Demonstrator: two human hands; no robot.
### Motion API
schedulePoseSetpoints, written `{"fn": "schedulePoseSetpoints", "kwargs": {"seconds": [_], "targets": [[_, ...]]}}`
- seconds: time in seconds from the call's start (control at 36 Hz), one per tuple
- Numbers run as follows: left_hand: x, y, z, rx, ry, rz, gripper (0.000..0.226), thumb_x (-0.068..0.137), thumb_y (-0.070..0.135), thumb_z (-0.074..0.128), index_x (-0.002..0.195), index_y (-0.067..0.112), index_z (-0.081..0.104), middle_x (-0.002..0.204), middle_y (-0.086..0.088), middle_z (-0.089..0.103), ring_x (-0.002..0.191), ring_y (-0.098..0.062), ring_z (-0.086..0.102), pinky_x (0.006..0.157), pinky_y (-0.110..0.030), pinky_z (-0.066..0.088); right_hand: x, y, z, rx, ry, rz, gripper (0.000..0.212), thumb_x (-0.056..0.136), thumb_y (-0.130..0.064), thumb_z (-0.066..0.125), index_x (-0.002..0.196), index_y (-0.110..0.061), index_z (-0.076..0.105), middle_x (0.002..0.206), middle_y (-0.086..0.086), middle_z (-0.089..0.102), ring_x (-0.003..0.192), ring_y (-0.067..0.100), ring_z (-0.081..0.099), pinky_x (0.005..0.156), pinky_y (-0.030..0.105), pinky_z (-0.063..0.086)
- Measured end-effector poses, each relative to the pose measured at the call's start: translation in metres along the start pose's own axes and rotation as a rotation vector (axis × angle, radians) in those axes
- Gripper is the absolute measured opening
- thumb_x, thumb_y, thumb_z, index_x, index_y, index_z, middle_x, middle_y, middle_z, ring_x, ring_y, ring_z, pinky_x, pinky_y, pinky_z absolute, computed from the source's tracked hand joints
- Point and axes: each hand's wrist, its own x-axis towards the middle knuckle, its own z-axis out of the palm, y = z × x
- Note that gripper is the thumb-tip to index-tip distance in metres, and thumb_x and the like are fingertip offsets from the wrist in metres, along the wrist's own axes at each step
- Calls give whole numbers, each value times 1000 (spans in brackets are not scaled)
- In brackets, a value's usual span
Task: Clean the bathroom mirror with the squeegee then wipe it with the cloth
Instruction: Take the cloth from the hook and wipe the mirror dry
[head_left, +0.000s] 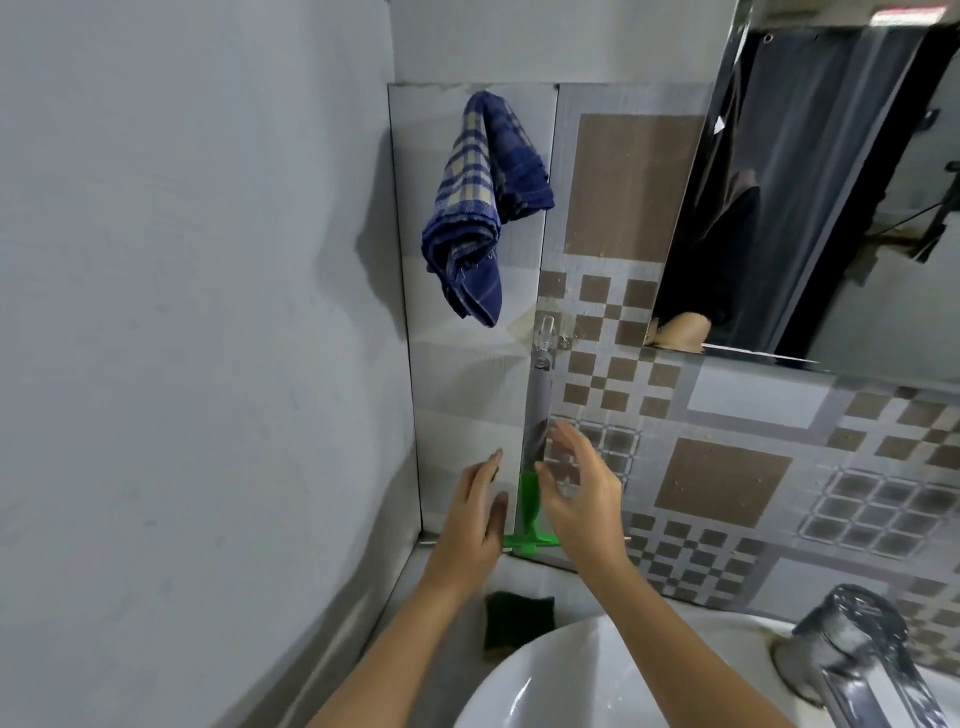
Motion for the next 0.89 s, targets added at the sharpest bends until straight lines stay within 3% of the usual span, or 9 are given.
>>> {"fn": "schedulePoseSetpoints", "kwargs": {"seconds": [0.06, 0.14, 0.28, 0.39, 0.5, 0.61, 0.69, 0.75, 0.89], "targets": [[14, 15, -17, 14, 150, 53, 38, 97, 22, 43, 134, 28, 34, 129, 6, 42, 117, 9, 40, 103, -18, 36, 4, -16, -7, 7, 31, -31, 45, 83, -5, 64, 125, -13, 51, 117, -5, 59, 108, 14, 59, 92, 38, 52], [43, 51, -51, 25, 399, 173, 30, 96, 23, 44, 125, 15, 48, 115, 4, 47, 108, 0, 48, 93, -17, 42, 19, -48, -17, 12, 50, -91, 39, 85, -8, 61, 124, -12, 53, 111, -10, 55, 101, 12, 58, 90, 32, 51], [98, 123, -108, 5, 637, 397, 28, 94, 19, 45, 117, 4, 51, 109, -1, 47, 101, -9, 49, 89, -17, 42, 66, -106, -35, 61, 126, -225, 28, 88, -9, 58, 115, -8, 61, 105, -2, 62, 91, 9, 60, 84, 17, 49], [141, 163, -141, 107, 561, 430, 33, 95, 24, 46, 123, 8, 48, 117, -2, 47, 110, -13, 47, 94, -15, 38, 108, -149, -45, 83, 174, -294, 22, 88, -11, 59, 109, -7, 64, 100, -1, 63, 85, 6, 60, 77, 5, 47], [175, 177, -160, 312, 406, 437, 41, 96, 25, 46, 135, 13, 39, 133, -6, 42, 124, -17, 39, 101, -25, 33, 143, -174, -48, 46, 200, -351, 22, 87, -14, 60, 108, -10, 64, 99, 1, 64, 90, 11, 59, 81, 28, 54], [192, 174, -171, 453, 261, 402, 51, 96, 32, 44, 143, 23, 26, 147, 1, 29, 135, -16, 28, 106, -36, 33, 167, -185, -44, -48, 152, -315, 24, 88, -22, 58, 109, -13, 60, 100, 1, 59, 92, 14, 53, 77, 25, 47], [196, 174, -174, 399, 141, 370, 54, 96, 29, 46, 145, 23, 22, 149, 1, 27, 135, -14, 28, 105, -23, 25, 177, -187, -39, -110, 105, -316, 16, 86, -17, 58, 100, -10, 63, 90, 4, 61, 80, 17, 54, 61, 13, 38], [198, 175, -175, 354, 85, 366, 56, 96, 25, 48, 145, 22, 22, 148, 1, 29, 133, -14, 32, 99, -15, 23, 182, -189, -40, -115, 84, -329, 10, 85, -10, 57, 88, -5, 66, 81, 8, 64, 71, 21, 55, 55, 15, 39], [206, 178, -178, 276, 21, 372, 68, 90, 31, 59, 145, 24, 21, 150, 5, 27, 129, -3, 30, 100, -15, 24, 196, -200, -55, -172, 126, -399, 17, 85, -4, 54, 91, -8, 69, 87, 9, 68, 80, 22, 58, 68, 25, 40]]}}
